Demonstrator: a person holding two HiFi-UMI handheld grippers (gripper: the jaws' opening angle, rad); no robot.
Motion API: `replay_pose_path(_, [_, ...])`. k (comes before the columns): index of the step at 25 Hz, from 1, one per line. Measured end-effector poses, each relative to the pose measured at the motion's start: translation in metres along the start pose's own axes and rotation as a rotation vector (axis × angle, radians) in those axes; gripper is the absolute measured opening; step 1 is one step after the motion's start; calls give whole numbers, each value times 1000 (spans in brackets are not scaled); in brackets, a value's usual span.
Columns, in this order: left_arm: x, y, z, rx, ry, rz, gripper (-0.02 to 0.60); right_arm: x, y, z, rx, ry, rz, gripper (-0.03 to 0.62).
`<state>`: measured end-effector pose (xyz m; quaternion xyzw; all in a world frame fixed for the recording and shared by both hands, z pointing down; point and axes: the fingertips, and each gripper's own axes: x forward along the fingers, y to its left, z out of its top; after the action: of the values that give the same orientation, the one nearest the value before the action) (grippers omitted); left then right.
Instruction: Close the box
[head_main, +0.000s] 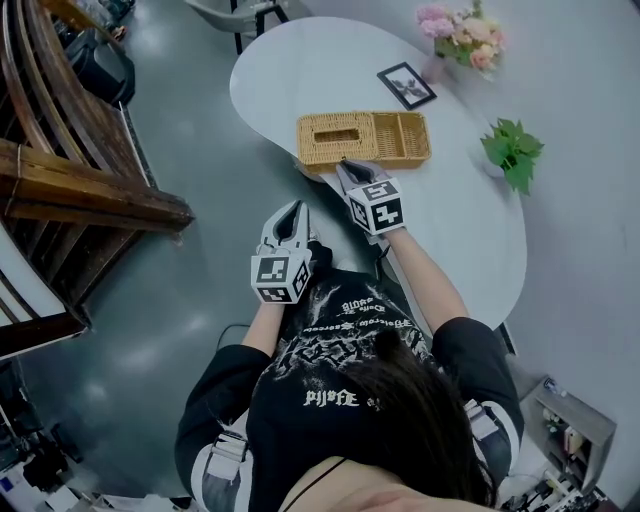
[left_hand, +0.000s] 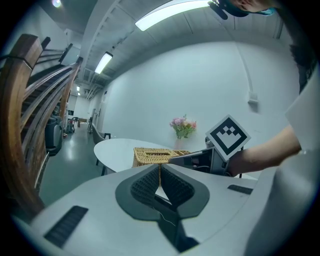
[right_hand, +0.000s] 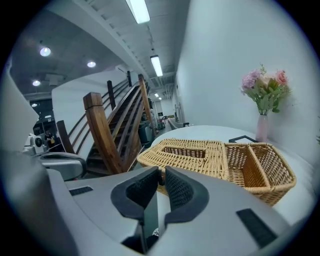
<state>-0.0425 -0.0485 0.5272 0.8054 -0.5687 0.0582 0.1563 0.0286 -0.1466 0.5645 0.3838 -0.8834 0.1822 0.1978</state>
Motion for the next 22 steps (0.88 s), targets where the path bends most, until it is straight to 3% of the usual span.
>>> replay_pose_path(5, [2, -1, 2, 1, -2, -14, 28, -6, 13, -3, -50, 4, 22, 124])
replay_pose_path(10, [2, 0, 0, -9, -6, -18, 28, -22, 12, -3, 31, -75, -15, 187])
replay_pose_path(17, [5, -2, -1, -17, -16, -31, 28, -41, 10, -15, 63, -115, -43, 199])
replay_pose_path(22, [6, -6, 0, -15, -17, -42, 28, -55, 2, -26, 123, -142, -118, 204])
